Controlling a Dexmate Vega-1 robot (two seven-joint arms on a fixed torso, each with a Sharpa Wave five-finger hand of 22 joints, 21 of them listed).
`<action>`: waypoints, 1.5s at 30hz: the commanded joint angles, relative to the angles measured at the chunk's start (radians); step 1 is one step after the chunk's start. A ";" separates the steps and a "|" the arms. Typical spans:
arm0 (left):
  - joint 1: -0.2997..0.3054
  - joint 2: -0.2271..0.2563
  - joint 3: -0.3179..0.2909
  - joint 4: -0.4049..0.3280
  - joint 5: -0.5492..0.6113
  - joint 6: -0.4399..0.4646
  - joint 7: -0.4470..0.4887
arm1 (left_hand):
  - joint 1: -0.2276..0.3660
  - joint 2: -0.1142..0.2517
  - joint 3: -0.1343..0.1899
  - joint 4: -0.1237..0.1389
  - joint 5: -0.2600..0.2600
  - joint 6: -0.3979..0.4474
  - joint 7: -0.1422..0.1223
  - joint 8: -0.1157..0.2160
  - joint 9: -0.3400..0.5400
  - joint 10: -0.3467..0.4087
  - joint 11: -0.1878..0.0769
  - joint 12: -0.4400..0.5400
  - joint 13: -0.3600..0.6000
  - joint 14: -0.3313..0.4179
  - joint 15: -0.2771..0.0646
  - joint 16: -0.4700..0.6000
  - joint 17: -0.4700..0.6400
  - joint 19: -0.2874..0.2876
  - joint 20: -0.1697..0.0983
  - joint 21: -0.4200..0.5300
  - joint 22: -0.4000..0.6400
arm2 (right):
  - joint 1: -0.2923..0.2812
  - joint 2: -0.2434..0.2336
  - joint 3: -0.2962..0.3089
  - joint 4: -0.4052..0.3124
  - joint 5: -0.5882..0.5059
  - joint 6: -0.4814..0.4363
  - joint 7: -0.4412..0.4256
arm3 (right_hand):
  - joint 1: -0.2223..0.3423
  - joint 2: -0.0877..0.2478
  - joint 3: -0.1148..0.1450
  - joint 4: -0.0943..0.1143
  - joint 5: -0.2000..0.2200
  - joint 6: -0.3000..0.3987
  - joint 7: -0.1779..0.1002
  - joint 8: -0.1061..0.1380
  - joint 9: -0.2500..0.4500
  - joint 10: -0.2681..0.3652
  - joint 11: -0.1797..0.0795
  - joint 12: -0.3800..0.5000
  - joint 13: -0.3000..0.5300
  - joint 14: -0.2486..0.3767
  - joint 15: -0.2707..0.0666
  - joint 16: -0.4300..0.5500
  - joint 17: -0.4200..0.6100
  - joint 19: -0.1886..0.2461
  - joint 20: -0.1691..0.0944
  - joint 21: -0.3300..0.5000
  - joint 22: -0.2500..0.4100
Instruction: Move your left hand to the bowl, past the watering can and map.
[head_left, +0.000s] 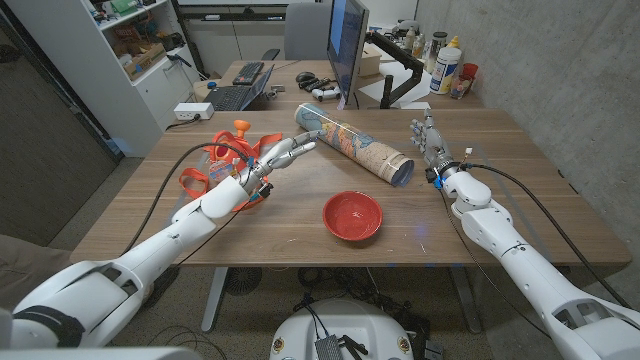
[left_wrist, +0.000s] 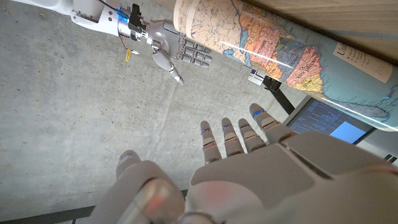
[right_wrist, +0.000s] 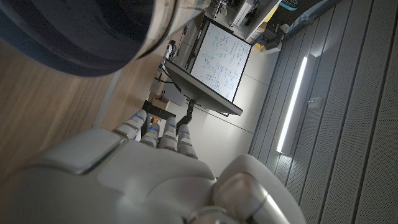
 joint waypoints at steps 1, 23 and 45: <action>-0.037 0.012 0.019 0.024 0.089 -0.056 0.034 | 0.006 -0.007 -0.007 -0.002 0.008 0.009 -0.003 0.001 0.004 0.009 -0.009 0.000 0.003 0.007 -0.085 -0.002 0.004 -0.008 -0.023 -0.004 0.002 | 0.005 0.006 -0.005 0.005 -0.004 -0.003 -0.007 | 0.003 0.005 -0.003 0.000 0.005 -0.004 0.005 0.004 0.004 -0.010 0.002 -0.005 0.002 -0.009 -0.001 0.001 0.004 -0.010 0.003 0.005 0.004; -0.119 0.027 0.082 0.072 0.181 -0.152 -0.021 | 0.007 -0.007 -0.014 -0.002 0.021 0.008 -0.011 -0.003 0.004 0.012 -0.011 -0.002 0.003 0.010 -0.079 -0.004 0.005 -0.009 -0.002 -0.007 0.003 | -0.005 0.001 0.007 -0.007 0.001 -0.025 -0.023 | 0.008 0.012 0.000 -0.001 0.006 -0.001 0.005 0.005 0.004 -0.010 0.001 -0.005 0.002 -0.011 -0.002 0.002 0.004 -0.012 0.003 0.005 0.004; -0.128 0.044 0.086 0.094 0.269 -0.230 0.026 | 0.041 0.011 -0.004 -0.014 0.047 0.032 -0.018 0.003 0.004 0.033 -0.019 0.003 0.003 0.022 -0.099 -0.002 0.003 0.004 -0.023 -0.005 0.002 | 0.015 0.005 0.004 0.015 0.000 -0.028 -0.008 | 0.013 0.020 0.005 -0.002 0.007 0.000 0.006 0.005 0.004 -0.012 0.000 -0.005 0.003 -0.012 -0.002 0.002 0.004 -0.013 0.002 0.006 0.004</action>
